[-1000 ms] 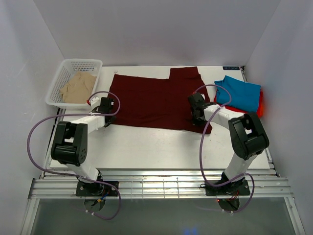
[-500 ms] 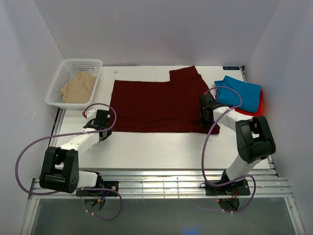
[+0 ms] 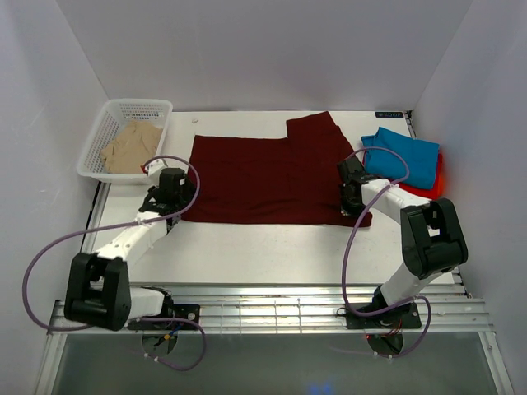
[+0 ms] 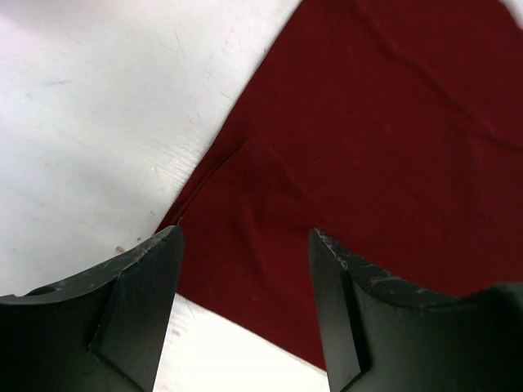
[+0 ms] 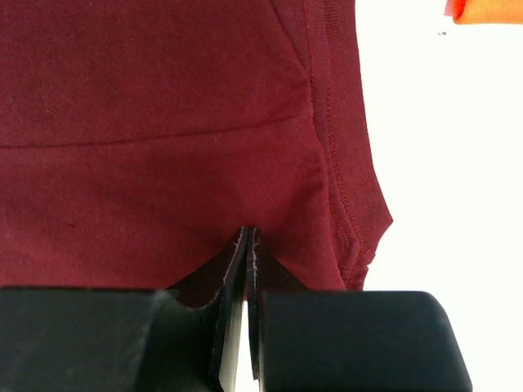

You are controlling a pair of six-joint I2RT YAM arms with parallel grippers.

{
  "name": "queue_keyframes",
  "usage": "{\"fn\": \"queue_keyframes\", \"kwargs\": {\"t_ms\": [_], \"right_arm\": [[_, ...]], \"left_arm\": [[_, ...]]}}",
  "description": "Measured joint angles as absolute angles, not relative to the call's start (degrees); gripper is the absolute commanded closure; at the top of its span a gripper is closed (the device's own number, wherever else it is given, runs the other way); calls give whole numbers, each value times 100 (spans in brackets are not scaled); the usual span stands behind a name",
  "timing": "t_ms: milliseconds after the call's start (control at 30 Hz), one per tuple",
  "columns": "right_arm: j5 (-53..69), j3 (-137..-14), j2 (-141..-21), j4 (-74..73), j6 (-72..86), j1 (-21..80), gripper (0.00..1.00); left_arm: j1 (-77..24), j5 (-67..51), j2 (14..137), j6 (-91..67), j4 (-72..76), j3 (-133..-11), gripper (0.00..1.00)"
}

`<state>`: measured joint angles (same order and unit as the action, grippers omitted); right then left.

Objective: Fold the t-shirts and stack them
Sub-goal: Fold the tshirt

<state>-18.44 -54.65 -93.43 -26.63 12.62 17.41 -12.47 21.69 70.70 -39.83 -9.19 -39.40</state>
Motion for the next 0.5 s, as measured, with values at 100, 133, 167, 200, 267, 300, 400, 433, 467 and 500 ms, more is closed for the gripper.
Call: {"fn": "queue_keyframes", "kwargs": {"t_ms": [100, 133, 167, 200, 267, 300, 400, 433, 467, 500], "right_arm": [[-1820, -5463, -9308, -2692, 1236, 1732, 92], [-1802, -5463, -9299, -2689, 1225, 1732, 92], [-1776, -5461, -9271, -2685, 1216, 1730, 92], [-1745, -5452, -9236, -2681, 1203, 1730, 92], [-1695, -5448, -9146, -2670, 1188, 1732, 92], [-1671, -5448, -9107, -2650, 1181, 1732, 92], [-1627, -5448, -9059, -2604, 1164, 1730, 92], [-1621, -5448, -9059, -2596, 1160, 1730, 92], [-1612, -5448, -9059, -2591, 1155, 1730, 92], [-1610, -5448, -9059, -2576, 1155, 1732, 92]], "left_arm": [[-1247, 2027, 7889, -3800, -617, -4034, 30], [-1247, 1994, 8093, -3750, -561, -4051, 30], [-1247, 1957, 8296, -3693, -502, -4082, 30], [-1247, 1927, 8431, -3638, -456, -4108, 30], [-1247, 1892, 8617, -3564, -349, -4185, 30], [-1247, 1887, 8674, -3535, -303, -4219, 30], [-1247, 1887, 8779, -3472, -115, -4366, 30], [-1247, 1890, 8785, -3459, -73, -4403, 30], [-1247, 1896, 8788, -3446, -32, -4438, 31], [-1247, 1905, 8788, -3437, 19, -4466, 30]]}}
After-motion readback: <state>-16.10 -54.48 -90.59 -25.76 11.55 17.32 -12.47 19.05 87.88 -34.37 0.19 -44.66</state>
